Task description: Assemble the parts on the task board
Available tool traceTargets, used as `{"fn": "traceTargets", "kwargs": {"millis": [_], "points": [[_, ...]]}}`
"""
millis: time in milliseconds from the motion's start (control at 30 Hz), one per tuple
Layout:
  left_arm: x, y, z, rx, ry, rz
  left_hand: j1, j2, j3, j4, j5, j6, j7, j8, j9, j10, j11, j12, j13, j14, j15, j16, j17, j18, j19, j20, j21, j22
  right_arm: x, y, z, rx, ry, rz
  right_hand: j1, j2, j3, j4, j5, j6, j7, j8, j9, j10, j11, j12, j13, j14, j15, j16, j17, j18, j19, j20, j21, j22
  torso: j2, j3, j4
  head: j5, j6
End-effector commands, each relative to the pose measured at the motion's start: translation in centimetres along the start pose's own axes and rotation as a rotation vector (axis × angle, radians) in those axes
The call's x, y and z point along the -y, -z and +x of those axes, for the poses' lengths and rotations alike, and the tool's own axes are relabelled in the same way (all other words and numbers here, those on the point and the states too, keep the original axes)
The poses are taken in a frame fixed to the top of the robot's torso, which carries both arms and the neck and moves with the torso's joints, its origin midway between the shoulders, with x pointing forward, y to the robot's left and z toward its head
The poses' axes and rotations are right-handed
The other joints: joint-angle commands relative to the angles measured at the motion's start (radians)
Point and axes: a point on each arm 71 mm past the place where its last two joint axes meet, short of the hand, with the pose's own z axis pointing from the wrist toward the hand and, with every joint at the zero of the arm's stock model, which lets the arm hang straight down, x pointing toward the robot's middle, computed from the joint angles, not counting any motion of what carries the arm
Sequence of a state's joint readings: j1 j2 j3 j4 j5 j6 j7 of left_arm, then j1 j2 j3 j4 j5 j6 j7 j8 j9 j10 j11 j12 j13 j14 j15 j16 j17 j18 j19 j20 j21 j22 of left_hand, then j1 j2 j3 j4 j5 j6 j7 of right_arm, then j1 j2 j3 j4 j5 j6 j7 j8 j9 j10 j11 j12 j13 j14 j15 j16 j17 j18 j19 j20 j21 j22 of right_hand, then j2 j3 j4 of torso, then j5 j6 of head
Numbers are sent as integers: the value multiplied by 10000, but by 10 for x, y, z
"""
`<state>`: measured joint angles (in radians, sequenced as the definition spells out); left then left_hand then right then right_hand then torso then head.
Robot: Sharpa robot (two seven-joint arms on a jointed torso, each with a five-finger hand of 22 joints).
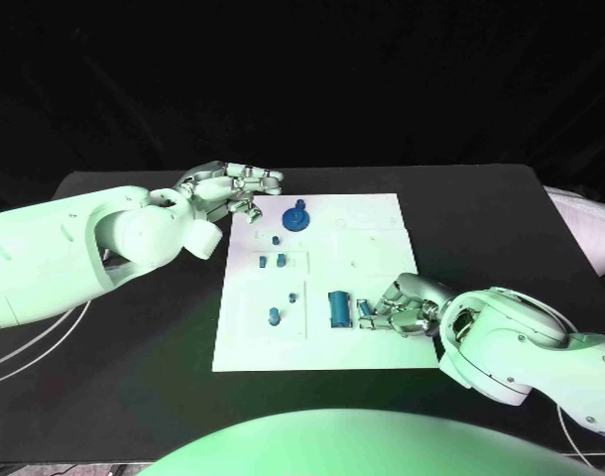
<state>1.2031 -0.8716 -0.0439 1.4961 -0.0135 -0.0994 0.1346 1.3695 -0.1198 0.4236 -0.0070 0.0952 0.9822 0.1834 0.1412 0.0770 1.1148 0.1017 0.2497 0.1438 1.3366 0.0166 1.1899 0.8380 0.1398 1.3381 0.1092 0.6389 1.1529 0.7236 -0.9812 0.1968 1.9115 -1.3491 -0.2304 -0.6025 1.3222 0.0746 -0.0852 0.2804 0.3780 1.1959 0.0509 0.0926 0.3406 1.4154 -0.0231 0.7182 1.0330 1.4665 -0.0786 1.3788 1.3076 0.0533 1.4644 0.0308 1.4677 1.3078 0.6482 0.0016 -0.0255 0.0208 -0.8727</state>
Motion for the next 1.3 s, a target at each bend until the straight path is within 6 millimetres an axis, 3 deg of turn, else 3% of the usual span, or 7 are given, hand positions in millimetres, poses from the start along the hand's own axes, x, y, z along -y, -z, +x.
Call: {"fn": "traceTargets", "kwargs": {"millis": [33, 400, 633, 1167, 1300], "points": [[1, 0, 3, -269, -44, 24, 16, 71, -57, 10, 57, -45, -2, 56, -8, -69, 8, 65, 14, -86, -7, 0, -9, 151, -57, 42, -33, -8, 2, -1, 3, -104, 2, 142, -125, -25, -30, 79, 101, 30, 49, -30, -15, -3, 24, 15, 8, 592, -55, 17, 50, -120, 67, -31, -10, 1158, -2, 4, -6, 8, 1], [1, 0, 3, -271, -52, 18, 16, 71, -57, 10, 57, -45, -2, 56, -8, -69, 8, 65, 14, -86, -7, 0, -9, 151, -57, 42, -33, -8, 2, -2, 1, 43, 140, 141, -798, -161, -374, 100, 312, 55, 72, -35, -18, -5, 49, -13, 27, 586, -33, -8, 25, -112, 47, -6, -34, 1133, 3, 14, -15, -19, 1], [0, 0, 3, -275, -57, 11, 16, 71, -57, 10, 57, -45, -2, 56, -8, -69, 8, 65, 14, -86, -7, 0, -9, 151, -57, 42, -33, -8, 0, -2, 1, 143, 151, 57, -1250, -249, -794, 91, -441, 70, 65, -27, -4, -10, 50, -27, 49, 583, -29, -26, 9, -107, 34, 3, -51, 1119, 0, 13, -11, -18, 1], [0, 0, 3, -294, -71, -7, 16, 71, -57, 10, 57, -45, -2, 56, -8, -69, 8, 65, 14, -86, -7, 0, -9, 151, -57, 42, -33, -8, -2, 0, 1, 252, 186, -107, -1286, -316, -941, 52, -581, 70, 60, -22, 5, -10, 47, -19, 66, 585, -32, -24, 15, -108, 39, 2, -49, 1126, 4, 18, -14, -26, 1], [0, 0, 3, -295, -81, -9, 16, 71, -57, 10, 57, -45, -2, 56, -8, -69, 8, 65, 14, -86, -7, 0, -9, 151, -57, 42, -33, -8, -3, 3, 0, 244, 175, -190, -1033, -462, -1047, -74, -906, 50, 66, -26, 14, -39, 49, -68, 53, 578, -32, -53, -19, -101, 20, 0, -70, 1103, 3, 25, -19, -32, 1]]}}
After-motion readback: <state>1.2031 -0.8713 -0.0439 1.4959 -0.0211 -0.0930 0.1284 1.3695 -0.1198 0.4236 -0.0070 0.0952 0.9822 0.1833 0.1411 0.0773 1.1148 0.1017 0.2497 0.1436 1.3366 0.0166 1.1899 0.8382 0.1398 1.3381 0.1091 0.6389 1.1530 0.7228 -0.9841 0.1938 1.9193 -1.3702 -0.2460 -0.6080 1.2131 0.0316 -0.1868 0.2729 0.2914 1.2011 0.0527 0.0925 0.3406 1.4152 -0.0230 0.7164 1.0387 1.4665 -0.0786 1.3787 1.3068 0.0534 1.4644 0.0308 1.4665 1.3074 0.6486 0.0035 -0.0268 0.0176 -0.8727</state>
